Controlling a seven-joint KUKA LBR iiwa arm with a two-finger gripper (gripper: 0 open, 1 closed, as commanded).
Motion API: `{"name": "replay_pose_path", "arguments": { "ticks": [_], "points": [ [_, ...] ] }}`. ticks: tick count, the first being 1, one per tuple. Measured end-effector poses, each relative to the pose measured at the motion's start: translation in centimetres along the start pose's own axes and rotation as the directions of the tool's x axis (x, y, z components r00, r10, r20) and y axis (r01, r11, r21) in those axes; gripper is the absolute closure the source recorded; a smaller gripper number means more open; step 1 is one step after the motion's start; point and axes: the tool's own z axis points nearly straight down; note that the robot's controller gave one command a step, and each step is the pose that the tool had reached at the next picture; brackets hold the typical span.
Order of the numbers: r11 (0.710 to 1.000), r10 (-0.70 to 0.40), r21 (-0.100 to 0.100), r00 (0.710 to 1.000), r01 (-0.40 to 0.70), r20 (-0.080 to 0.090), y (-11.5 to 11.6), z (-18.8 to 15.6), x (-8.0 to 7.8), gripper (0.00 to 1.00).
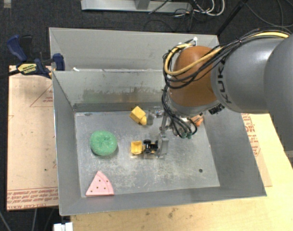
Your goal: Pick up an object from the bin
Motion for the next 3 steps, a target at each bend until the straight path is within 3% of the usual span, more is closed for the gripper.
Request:
{"name": "replay_pose_path", "arguments": {
  "ticks": [1,2,3],
  "points": [
    [0.996,-0.092,0.000,0.996,0.092,-0.009,0.0,5.7,1.1,0.00],
    [0.946,-0.324,-0.002,0.946,0.324,-0.005,2.4,5.5,-2.3,1.00],
    [0.946,-0.324,-0.002,0.946,0.324,-0.004,2.4,5.5,-2.3,1.00]
  ]
}}
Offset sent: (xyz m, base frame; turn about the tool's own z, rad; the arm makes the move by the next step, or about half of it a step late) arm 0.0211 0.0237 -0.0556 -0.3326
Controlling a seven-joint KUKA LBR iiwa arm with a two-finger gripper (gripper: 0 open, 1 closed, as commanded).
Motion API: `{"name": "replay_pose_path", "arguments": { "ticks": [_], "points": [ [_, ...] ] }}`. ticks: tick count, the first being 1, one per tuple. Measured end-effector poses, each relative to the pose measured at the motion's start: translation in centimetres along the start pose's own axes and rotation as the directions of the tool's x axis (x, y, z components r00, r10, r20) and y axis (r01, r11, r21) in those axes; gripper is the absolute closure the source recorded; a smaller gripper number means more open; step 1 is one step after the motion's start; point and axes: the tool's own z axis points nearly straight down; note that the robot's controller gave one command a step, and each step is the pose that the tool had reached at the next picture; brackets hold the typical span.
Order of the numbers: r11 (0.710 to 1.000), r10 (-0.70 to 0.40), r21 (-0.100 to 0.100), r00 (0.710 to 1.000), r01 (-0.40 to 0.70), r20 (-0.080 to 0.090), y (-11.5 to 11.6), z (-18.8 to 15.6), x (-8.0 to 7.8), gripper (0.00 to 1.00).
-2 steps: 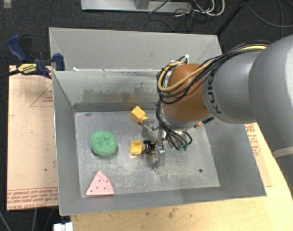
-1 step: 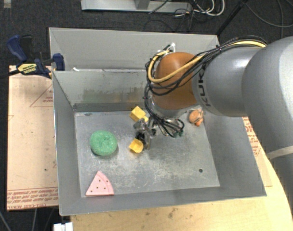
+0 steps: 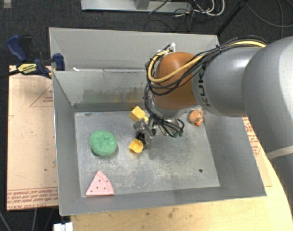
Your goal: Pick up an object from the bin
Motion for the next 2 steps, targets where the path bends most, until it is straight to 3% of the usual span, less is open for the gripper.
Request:
{"name": "replay_pose_path", "arguments": {
  "ticks": [1,2],
  "points": [
    [1.000,0.000,0.000,1.000,0.000,0.000,0.0,0.0,0.0,1.00],
    [1.000,0.014,0.001,1.000,-0.014,-0.002,1.7,-20.7,0.2,1.00]
  ]
}}
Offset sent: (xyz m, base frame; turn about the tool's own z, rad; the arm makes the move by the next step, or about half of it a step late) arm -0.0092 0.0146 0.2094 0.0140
